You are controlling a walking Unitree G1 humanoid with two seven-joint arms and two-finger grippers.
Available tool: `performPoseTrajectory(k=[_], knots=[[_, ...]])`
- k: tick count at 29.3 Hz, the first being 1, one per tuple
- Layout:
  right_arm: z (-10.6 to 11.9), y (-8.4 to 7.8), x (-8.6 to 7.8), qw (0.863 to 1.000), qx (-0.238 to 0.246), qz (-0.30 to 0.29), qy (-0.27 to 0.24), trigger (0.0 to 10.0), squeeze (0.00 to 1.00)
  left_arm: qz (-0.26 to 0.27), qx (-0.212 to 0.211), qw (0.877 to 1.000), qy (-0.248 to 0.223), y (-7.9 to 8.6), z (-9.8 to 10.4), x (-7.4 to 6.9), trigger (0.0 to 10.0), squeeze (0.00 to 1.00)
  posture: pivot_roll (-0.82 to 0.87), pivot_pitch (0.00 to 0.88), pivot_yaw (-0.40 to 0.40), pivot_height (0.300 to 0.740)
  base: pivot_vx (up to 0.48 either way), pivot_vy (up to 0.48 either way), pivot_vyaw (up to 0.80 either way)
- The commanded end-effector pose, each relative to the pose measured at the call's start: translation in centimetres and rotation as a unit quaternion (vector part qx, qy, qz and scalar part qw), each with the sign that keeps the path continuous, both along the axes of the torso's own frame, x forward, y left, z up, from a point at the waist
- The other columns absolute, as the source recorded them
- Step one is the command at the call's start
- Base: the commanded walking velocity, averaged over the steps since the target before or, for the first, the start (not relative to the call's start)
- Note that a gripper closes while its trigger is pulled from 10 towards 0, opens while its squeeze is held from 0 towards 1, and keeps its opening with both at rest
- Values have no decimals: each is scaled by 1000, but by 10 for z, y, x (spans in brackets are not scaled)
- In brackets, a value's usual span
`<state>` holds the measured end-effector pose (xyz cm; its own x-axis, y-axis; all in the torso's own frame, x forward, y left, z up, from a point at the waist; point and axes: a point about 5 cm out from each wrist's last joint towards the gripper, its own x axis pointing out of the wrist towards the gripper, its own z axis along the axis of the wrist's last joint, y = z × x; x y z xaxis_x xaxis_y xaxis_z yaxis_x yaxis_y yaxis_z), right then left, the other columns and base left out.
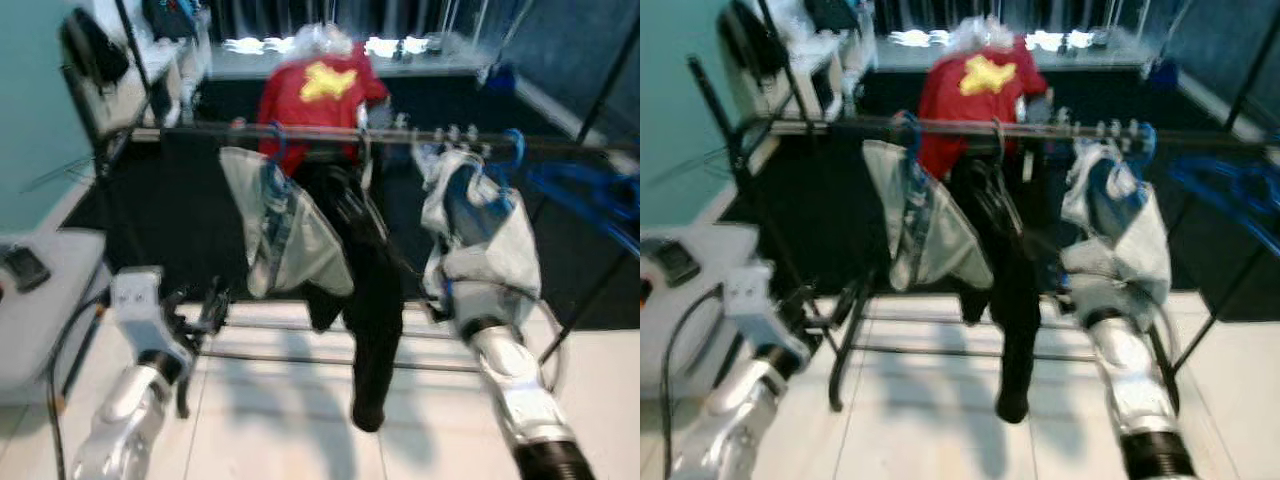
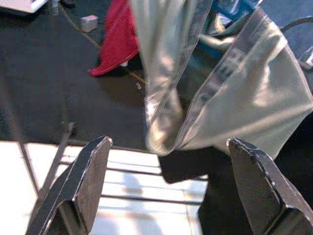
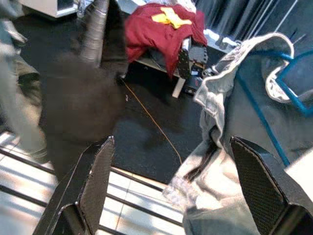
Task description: Hang hanger
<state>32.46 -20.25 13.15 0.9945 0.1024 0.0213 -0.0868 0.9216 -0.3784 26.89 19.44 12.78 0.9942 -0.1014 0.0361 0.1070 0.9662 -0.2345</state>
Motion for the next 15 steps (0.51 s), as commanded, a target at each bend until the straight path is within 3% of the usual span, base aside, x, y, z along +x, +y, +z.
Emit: performPoseTrajectory(k=[1, 4, 12, 13, 15], knots=[[-6, -7, -3, 1000, -8, -8, 9, 10000, 0, -3, -11, 1000, 3, -2, -1, 1, 10000, 0, -121, 77, -1, 740, 0, 0, 0], [-6, -5, -3, 1000, -12, 4, 8, 10000, 0, 0, -12, 1000, 1, -1, -1, 1, 10000, 0, -121, 76, -1, 740, 0, 0, 0], [-2, -1, -2, 1000, -12, 20, 1, 10000, 0, -4, -10, 1000, -5, -2, -1, 2, 10000, 0, -122, 72, -1, 740, 463, 0, 0], [10, 2, 3, 999, 8, 29, -18, 10000, 0, -7, -20, 1000, -8, -2, 0, 2, 10000, 0, -119, 68, -1, 740, 0, 0, 0], [10, 2, 3, 999, 8, 29, -18, 10000, 0, -7, -20, 1000, -8, -2, 0, 2, 10000, 0, -119, 68, -1, 740, 0, 0, 0]])
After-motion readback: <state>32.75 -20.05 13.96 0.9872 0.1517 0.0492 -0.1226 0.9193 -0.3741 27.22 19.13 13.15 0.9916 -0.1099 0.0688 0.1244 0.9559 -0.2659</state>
